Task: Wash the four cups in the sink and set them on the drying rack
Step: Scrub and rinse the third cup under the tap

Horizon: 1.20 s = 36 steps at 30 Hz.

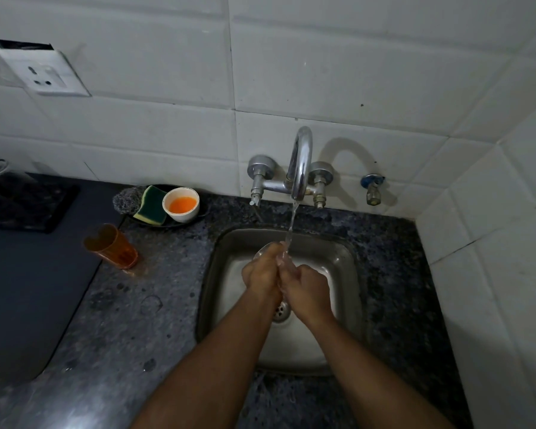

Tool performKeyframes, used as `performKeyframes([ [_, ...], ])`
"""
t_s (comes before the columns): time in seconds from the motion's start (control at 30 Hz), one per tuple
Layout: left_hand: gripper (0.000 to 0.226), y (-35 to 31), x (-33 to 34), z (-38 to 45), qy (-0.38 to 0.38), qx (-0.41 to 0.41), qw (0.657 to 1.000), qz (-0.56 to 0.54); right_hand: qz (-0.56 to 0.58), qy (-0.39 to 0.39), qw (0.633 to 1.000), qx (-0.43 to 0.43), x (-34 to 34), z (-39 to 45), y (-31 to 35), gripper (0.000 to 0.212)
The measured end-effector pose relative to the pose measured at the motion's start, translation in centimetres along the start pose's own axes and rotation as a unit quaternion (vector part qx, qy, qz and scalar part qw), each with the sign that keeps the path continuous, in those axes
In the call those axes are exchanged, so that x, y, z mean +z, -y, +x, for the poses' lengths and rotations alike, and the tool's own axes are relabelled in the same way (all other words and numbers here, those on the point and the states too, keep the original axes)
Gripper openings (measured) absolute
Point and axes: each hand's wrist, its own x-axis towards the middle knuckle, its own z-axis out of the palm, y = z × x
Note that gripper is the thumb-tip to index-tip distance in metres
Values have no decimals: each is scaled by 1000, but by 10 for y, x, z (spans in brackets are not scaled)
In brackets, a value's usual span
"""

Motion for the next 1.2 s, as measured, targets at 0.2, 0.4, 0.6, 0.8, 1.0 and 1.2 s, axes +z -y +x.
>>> performKeyframes([
  [0.2, 76, 0, -14, 21, 79, -55, 995, -12, 248, 154, 936, 195, -12, 4, 5, 62],
  [0.4, 26, -4, -1, 5, 21, 5, 1000, 2, 35, 15, 999, 33, 2, 0, 4, 62],
  [0.6, 82, -8, -17, 20, 114, -53, 992, 31, 290, 218, 910, 200, -27, -5, 20, 58],
  [0.8, 55, -2, -7, 12, 14, -14, 999, 34, 28, 42, 997, 56, -9, -9, 16, 68],
  [1.0, 114, -6, -15, 35, 89, -67, 992, 58, 324, 236, 891, 211, -32, -10, 27, 51],
  [1.2, 89, -31, -16, 31, 111, -123, 984, 65, 415, 236, 863, 166, -22, -1, 26, 45],
])
